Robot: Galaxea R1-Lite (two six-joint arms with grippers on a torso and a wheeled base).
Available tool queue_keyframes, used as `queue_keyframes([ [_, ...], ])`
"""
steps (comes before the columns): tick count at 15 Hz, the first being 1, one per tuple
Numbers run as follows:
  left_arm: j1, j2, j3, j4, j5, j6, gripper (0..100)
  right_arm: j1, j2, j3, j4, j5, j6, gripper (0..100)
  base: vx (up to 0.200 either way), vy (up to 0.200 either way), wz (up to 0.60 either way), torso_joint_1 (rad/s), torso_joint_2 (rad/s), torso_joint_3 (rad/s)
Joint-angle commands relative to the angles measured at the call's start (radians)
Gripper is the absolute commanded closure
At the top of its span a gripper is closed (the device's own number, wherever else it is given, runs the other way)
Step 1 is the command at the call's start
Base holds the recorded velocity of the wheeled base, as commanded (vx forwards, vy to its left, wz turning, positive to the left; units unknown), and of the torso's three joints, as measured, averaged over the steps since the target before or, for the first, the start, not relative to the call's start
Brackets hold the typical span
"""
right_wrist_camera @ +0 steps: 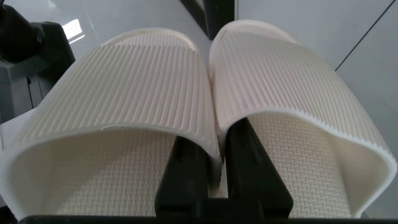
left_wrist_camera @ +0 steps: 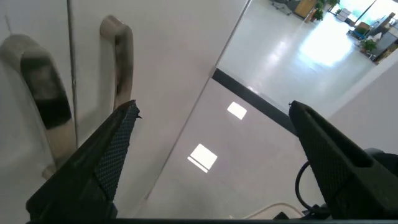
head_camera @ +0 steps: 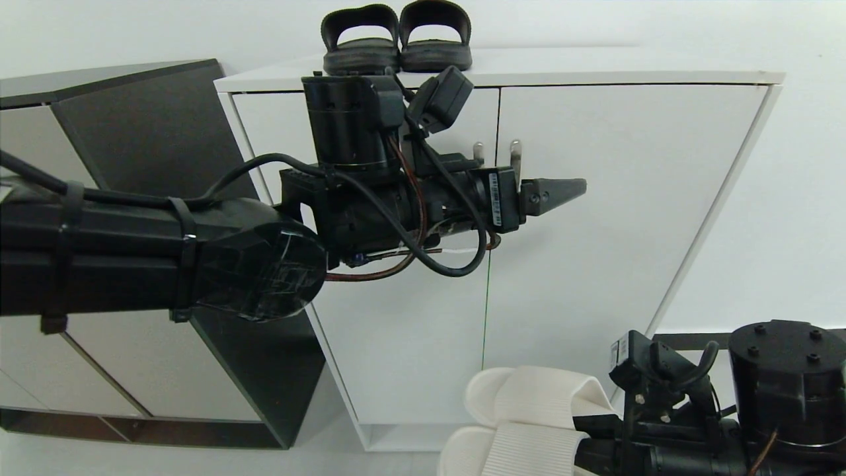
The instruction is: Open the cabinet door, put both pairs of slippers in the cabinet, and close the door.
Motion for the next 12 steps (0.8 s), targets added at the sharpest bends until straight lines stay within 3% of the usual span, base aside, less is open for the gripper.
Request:
queue_keyframes([
  [1, 0.014, -0.003, -0.004, 0.0, 0.003, 0.001, 0, 0.0, 0.001, -0.001, 0.0, -0.001, -0.001, 100, 0.0, 0.0, 0.0, 0.0, 0.0, 0.0],
  [6, 0.02, 0.017, -0.023, -0.002, 0.085, 0.007, 0, -0.002, 0.001, 0.001, -0.007, -0.002, -0.002, 100, 0.0, 0.0, 0.0, 0.0, 0.0, 0.0],
  [12, 0.011, 0.09, -0.064, -0.003, 0.115, 0.013, 0, -0.003, 0.003, 0.005, -0.007, -0.005, -0.031, 100, 0.0, 0.0, 0.0, 0.0, 0.0, 0.0],
])
